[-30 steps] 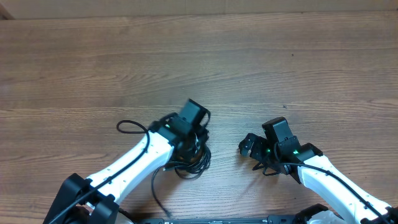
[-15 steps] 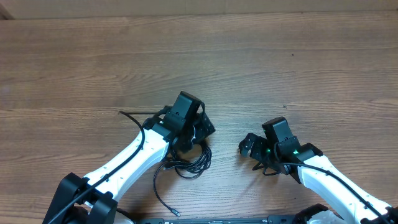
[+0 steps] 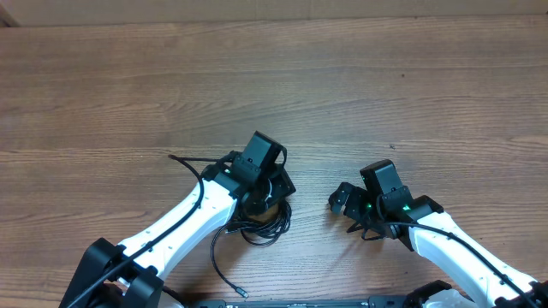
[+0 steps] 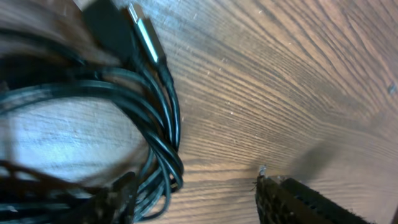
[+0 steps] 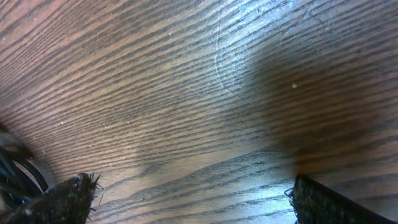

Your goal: Untangle cables

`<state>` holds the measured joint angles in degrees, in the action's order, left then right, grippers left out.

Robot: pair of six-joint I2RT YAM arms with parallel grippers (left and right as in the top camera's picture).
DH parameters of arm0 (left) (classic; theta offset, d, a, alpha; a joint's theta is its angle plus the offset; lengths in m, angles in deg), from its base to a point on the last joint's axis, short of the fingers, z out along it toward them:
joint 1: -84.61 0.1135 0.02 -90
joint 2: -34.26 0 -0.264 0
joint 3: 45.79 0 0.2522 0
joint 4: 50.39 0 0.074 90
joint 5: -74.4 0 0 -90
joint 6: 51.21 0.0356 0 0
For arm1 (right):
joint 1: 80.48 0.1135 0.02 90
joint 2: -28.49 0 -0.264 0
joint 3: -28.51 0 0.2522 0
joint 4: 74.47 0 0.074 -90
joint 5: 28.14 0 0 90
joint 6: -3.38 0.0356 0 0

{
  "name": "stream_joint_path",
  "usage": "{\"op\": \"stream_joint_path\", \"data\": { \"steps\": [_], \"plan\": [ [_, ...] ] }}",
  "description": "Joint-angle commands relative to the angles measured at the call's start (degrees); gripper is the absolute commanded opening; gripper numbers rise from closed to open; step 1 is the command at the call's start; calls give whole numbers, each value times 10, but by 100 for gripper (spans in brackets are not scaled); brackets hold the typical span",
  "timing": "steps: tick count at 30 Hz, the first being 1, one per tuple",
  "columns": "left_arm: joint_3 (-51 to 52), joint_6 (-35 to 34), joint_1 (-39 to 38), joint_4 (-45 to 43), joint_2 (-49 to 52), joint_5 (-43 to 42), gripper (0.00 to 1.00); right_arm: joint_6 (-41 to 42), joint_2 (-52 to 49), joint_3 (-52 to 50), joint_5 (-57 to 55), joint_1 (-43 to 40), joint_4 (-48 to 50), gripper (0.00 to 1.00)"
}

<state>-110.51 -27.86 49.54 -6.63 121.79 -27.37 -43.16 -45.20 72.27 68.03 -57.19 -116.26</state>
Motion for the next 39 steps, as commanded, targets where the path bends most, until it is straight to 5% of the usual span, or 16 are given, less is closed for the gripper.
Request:
{"op": "stream_joint_path", "data": {
  "steps": [1,12,24,27,30,39],
  "plan": [
    [4,-77,-12,3,-5,23,56,-3,-18,-4,-17,-1,1,100],
    [9,-107,-29,11,33,33,49,-3,-18,-4,-17,-1,1,100],
    [9,-107,-29,2,77,27,23,-3,-18,-4,-17,-1,1,100],
    [9,-100,-28,2,76,27,4,-3,-18,-4,-17,-1,1,100],
    [9,-91,-28,2,74,26,4,-3,-18,-4,-17,-1,1,100],
    [5,66,-12,-2,-1,20,4,-36,-13,-3,55,-1,-11,100]
  ]
}}
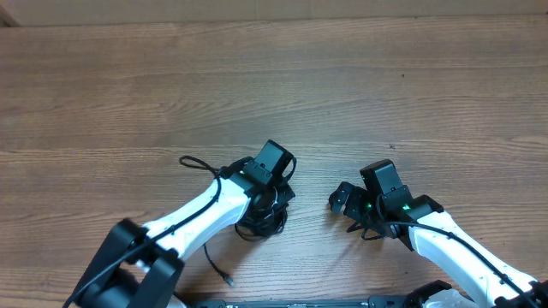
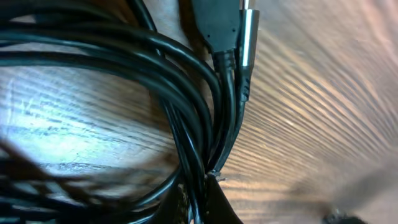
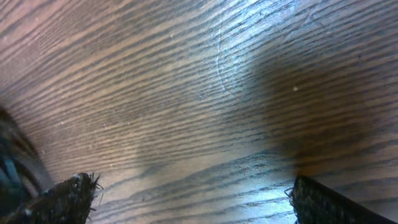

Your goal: Untangle cables

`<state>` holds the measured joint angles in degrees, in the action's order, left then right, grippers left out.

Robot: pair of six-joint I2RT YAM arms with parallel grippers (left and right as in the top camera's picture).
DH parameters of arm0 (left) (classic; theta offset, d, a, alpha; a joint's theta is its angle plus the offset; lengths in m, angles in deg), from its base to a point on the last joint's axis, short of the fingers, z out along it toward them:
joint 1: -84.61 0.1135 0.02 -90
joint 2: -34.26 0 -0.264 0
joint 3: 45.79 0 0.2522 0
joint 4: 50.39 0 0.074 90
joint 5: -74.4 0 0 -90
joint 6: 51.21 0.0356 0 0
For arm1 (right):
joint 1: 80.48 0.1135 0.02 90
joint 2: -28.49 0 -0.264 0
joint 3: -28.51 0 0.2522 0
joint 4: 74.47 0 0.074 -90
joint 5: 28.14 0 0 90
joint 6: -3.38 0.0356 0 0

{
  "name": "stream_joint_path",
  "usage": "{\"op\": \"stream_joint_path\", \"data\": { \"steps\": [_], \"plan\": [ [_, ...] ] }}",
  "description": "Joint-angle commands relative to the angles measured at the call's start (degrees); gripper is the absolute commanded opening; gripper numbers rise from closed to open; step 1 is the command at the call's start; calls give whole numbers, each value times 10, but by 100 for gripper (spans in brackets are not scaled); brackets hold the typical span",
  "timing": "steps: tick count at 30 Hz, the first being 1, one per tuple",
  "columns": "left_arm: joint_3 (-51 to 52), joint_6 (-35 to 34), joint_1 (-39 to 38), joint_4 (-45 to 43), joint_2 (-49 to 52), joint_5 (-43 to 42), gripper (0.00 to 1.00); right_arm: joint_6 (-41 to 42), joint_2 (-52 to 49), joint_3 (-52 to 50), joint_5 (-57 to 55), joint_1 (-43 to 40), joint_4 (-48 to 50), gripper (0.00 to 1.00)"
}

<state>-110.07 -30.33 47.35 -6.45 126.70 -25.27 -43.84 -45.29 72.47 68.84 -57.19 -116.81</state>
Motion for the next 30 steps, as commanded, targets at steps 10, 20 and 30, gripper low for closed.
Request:
{"op": "stream_joint_path", "data": {
  "steps": [10,20,30],
  "plan": [
    [1,360,13,38,-208,-53,4,-131,33,-5,390,-1,116,94],
    [1,529,13,135,-278,-43,4,-130,35,-5,439,-1,159,87],
    [3,516,11,124,-257,-10,4,-46,35,-5,470,-1,229,79]
  ]
}}
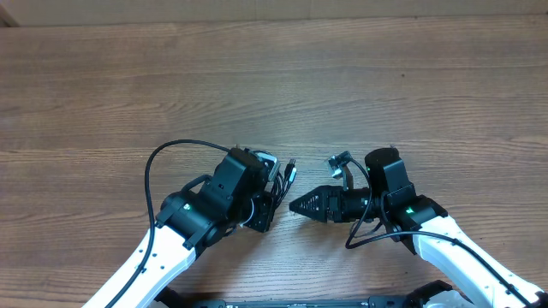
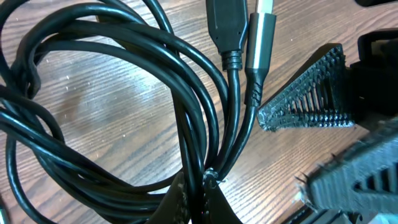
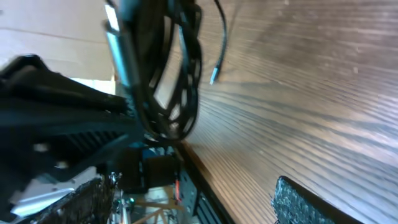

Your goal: Untangle cables

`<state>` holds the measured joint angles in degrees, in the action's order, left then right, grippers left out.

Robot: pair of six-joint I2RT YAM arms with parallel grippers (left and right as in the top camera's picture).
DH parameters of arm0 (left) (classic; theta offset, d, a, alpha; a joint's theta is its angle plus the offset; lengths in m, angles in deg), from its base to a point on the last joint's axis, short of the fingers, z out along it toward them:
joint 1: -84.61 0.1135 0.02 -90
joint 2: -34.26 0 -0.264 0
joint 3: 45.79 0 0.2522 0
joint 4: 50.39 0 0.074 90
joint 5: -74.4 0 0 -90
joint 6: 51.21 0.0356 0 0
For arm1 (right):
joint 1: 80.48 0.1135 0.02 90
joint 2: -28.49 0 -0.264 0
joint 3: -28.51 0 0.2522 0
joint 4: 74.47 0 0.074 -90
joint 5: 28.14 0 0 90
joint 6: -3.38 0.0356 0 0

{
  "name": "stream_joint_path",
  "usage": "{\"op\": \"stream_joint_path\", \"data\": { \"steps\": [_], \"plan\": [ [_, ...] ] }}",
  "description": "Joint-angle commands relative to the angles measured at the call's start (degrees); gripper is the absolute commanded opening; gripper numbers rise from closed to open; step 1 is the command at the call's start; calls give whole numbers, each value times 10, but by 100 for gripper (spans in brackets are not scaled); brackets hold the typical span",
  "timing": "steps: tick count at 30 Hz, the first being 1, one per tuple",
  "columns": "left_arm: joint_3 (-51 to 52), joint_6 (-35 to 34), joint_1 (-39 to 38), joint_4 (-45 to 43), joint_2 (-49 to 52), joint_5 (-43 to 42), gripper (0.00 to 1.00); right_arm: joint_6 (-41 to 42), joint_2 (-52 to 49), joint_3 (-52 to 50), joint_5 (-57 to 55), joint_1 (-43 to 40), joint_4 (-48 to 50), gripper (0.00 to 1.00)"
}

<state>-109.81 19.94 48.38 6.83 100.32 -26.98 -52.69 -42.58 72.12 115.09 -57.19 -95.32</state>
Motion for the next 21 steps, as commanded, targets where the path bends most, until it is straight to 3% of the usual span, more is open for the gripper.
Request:
{"op": "stream_joint_path", "data": {
  "steps": [1,11,21],
  "plan": [
    [0,10,0,-14,10,2,4,54,8,-2,0,-1,21,78],
    [0,10,-14,-73,23,-96,5,117,5,-2,-101,-1,36,51],
    [0,10,-24,-92,23,-112,4,119,0,-2,-114,15,46,51]
  ]
}}
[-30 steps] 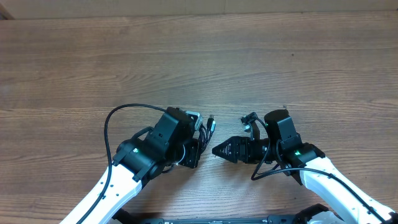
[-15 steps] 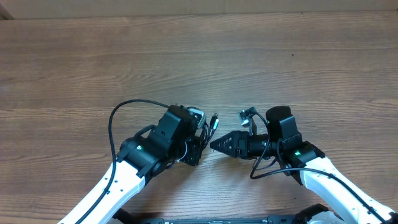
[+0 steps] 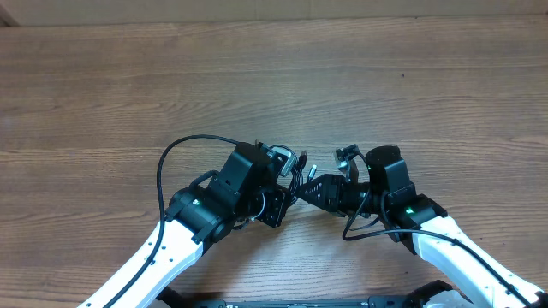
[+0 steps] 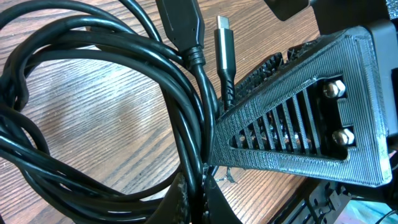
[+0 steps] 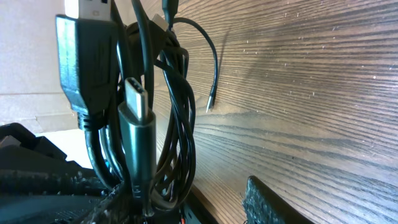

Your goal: Untangle cables

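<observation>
A bundle of black cables (image 3: 289,178) hangs off the table, with my left gripper (image 4: 198,186) shut on its strands (image 4: 186,118). Two plugs stick up from it: a USB-C plug (image 4: 224,43) and a wider USB-A plug (image 4: 183,17). My right gripper (image 3: 313,192) points left at the bundle, open. One of its fingers (image 4: 298,124) lies against the USB-C lead. In the right wrist view the USB-C plug (image 5: 138,118) and the USB-A plug (image 5: 84,43) stand by the left finger, and the right gripper (image 5: 186,190) is wide apart.
One cable strand arcs out to the left over the wooden table (image 3: 385,85) as a loop (image 3: 175,150). A thin loose cable end (image 5: 211,93) dangles behind the bundle. The right arm's own wire (image 3: 353,229) hangs below its wrist.
My right gripper has moved left, from just clear of the bundle to right beside the plugs, one finger against the USB-C lead. My left gripper keeps its hold and has shifted slightly right.
My left gripper stood open over the coiled cables on the table while the right rested open at the right. Then the left was shut on the strands. Later the bundle was held up and the right gripper pointed at it; now its fingers reach the plugs.
</observation>
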`<state>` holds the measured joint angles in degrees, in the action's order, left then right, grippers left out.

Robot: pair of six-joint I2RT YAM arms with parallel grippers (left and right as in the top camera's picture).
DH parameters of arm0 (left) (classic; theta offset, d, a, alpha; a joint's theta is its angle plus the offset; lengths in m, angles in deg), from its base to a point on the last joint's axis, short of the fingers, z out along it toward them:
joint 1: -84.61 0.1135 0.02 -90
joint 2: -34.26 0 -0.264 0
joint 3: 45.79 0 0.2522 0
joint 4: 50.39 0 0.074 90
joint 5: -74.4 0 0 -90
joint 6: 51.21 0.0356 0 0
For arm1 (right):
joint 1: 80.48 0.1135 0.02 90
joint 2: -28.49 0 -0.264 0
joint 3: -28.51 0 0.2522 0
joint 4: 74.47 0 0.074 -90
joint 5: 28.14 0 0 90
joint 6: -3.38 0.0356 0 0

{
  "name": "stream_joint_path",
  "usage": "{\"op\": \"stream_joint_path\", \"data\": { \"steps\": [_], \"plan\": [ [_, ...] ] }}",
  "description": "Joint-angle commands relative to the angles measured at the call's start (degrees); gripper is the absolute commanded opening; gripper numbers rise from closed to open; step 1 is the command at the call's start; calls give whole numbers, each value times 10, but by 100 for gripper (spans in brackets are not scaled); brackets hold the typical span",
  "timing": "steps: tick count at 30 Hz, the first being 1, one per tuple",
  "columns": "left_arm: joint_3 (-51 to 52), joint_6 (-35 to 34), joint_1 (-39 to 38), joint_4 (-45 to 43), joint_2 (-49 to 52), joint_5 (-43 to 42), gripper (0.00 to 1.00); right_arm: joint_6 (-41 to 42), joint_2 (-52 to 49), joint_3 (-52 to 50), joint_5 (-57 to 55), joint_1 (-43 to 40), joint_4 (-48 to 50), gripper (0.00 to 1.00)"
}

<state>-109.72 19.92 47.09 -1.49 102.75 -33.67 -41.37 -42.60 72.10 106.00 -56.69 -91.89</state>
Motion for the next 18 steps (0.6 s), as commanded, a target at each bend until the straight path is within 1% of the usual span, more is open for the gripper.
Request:
{"op": "stream_joint_path", "data": {
  "steps": [1,5,8,10,12,13,15,16,18],
  "plan": [
    [-1,10,-12,-10,-1,-50,4,6,0,-2,-26,13,17,51],
    [-1,11,-12,-40,-1,-108,4,8,0,-2,-43,26,39,50],
    [-1,10,-14,-67,-1,-141,4,10,0,-2,-66,44,52,44],
    [-1,10,-18,-85,-1,-167,4,10,0,-2,-92,59,50,36],
    [-1,11,-21,-103,-2,-203,4,10,-2,-2,-118,70,47,24],
    [-1,11,-21,-112,-2,-223,4,10,-6,-2,-128,75,46,16],
    [-1,11,-20,-123,-3,-247,4,10,-13,-2,-143,80,42,5],
    [-1,11,-19,-125,-5,-250,4,11,-17,-2,-150,80,36,4],
    [-1,15,-15,-123,-12,-249,4,13,-21,-2,-175,80,13,4]
  ]
}}
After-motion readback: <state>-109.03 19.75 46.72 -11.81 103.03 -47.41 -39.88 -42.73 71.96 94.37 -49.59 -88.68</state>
